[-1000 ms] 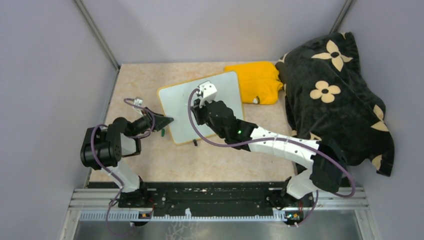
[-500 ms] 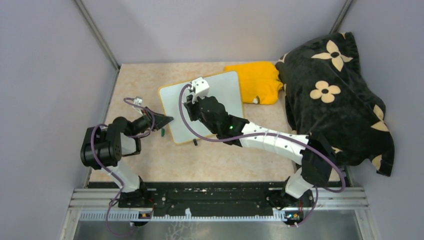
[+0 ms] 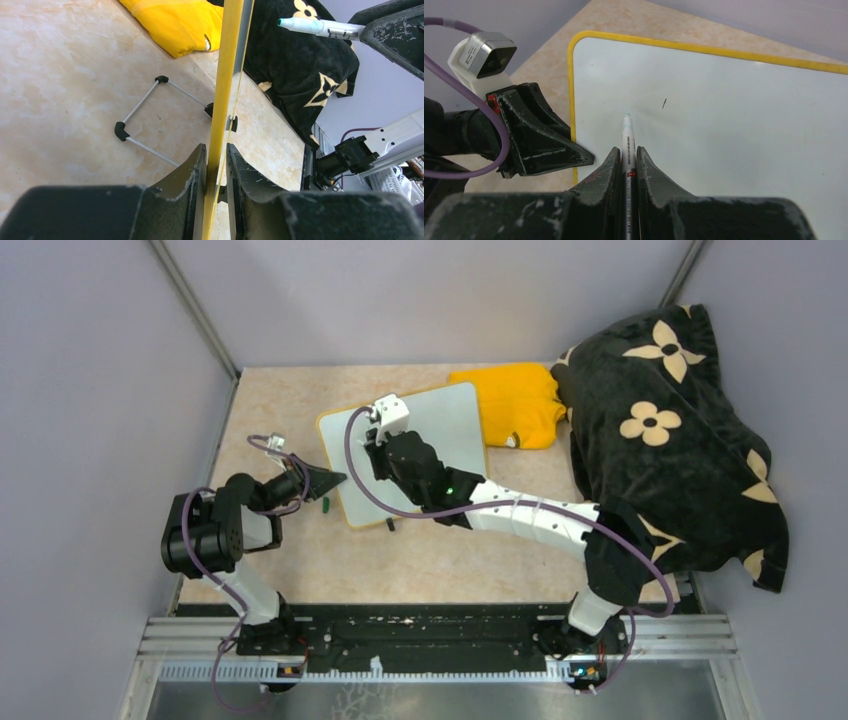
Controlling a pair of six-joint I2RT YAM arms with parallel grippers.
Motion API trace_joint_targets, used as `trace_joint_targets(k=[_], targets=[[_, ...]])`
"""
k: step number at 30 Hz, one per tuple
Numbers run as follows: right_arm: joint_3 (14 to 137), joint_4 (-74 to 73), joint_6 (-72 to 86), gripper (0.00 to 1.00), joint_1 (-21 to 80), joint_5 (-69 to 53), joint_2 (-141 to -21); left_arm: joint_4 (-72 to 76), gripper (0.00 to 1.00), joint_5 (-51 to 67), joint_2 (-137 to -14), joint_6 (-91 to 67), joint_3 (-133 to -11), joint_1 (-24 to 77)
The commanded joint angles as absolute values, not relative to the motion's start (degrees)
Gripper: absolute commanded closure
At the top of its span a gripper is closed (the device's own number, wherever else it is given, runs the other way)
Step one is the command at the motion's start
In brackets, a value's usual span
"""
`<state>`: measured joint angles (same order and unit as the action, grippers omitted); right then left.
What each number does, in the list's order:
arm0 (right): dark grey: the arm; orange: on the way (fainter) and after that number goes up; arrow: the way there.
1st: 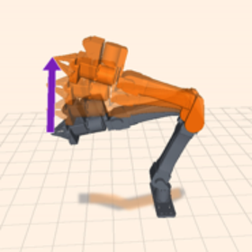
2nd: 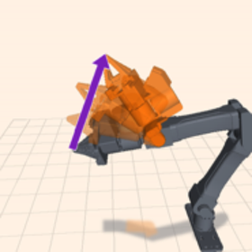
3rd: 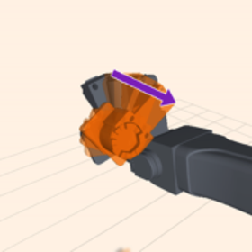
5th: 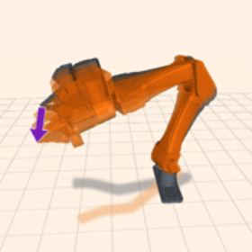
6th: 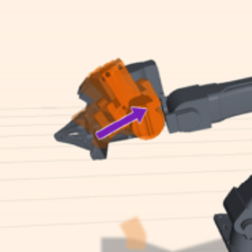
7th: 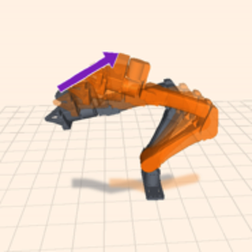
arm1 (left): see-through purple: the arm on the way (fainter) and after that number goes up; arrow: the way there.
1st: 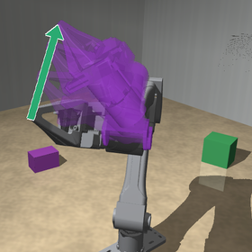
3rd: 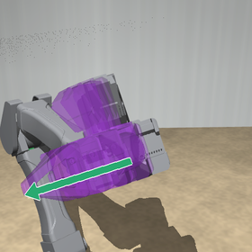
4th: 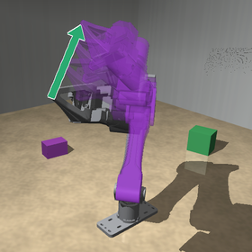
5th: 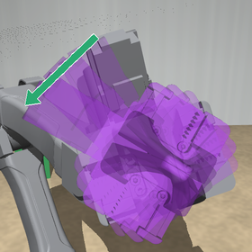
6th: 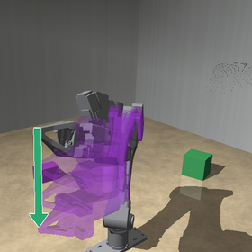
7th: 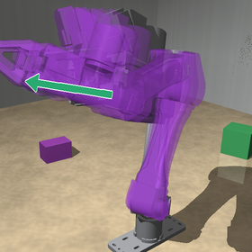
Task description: Write a sentence on the whiteboard
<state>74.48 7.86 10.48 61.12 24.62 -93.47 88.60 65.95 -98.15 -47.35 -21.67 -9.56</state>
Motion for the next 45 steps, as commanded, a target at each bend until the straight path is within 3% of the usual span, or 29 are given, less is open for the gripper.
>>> trace_joint_targets(k=[1,12,25,45], targets=[[77.88,10.61,10.11,1.00,61.67,27.82,-93.91,97.01,0.75,66.14,-98.13,-47.68,-22.68,-9.23],[79.61,11.34,9.67,1.00,61.61,29.06,-95.83,97.29,0.79,66.10,-97.93,-47.81,-22.81,-9.24],[81.68,10.31,9.27,1.00,61.61,29.34,-97.67,98.03,0.92,65.92,-97.83,-48.12,-22.76,-9.30],[83.72,8.64,9.05,1.00,61.64,28.77,-100.00,99.04,0.96,65.75,-97.80,-48.61,-22.68,-9.24]])
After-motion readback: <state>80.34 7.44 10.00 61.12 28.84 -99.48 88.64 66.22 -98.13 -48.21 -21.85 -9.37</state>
